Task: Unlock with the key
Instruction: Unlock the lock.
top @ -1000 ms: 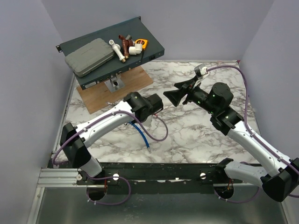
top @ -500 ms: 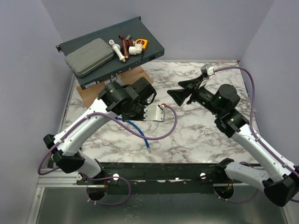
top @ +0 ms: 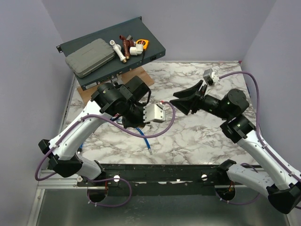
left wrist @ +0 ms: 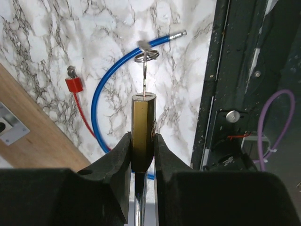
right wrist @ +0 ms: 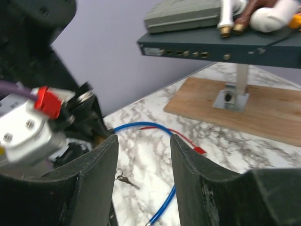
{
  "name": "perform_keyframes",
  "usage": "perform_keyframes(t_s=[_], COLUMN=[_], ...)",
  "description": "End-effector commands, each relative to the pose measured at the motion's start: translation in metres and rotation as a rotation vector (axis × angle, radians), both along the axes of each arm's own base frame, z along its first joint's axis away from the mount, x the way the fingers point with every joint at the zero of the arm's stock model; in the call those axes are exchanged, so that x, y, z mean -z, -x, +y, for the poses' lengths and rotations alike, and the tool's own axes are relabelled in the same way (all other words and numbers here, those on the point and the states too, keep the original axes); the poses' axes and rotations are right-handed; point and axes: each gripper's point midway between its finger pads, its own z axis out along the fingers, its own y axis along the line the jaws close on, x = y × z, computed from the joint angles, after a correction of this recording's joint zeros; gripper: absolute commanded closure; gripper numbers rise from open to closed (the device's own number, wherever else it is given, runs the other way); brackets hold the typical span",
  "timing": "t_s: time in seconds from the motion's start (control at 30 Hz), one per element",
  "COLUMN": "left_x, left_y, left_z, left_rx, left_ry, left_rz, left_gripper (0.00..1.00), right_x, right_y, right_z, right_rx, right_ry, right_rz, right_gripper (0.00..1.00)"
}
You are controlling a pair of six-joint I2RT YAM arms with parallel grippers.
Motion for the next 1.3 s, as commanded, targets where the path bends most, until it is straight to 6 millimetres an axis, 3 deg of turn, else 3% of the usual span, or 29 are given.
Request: perform_keyframes(t_s=[0.0, 0.17, 0.4, 0.93, 1.27], left_x=[-0.041, -0.052, -0.048, -0.055, -0.061], left_y=[0.006, -0.007, -0.012, -0.003, -0.004], left_z=[-0.016, -0.021, -0.023, -0.04, -0.042], left_rx=[-0.028, -0.077, -0.107, -0.067, -0.068], left_ry=[0.248, 0.332, 0.312, 0.384, 0.395], left_rz=[0.023, 0.017, 0.03, 0.11, 0.102], left_gripper=[1.0, 1.0, 1.0, 1.0, 1.0], right_x=[0.007, 0.012, 0.018, 0.026, 0.041], right_y=[0.034, 0.042, 0.04, 0.043, 0.043], right_z=[0.014, 0.022, 0.033, 0.043, 0.05], right_rx=[-0.233, -0.33, -0.406, -0.505, -0.506], right_ry=[0.029, 0.049, 0.045, 0.025, 0.073], right_rz=[0.01, 0.036, 0.075, 0.133, 0.164], right_gripper=[0.5, 0.5, 0.63, 0.7, 0.77])
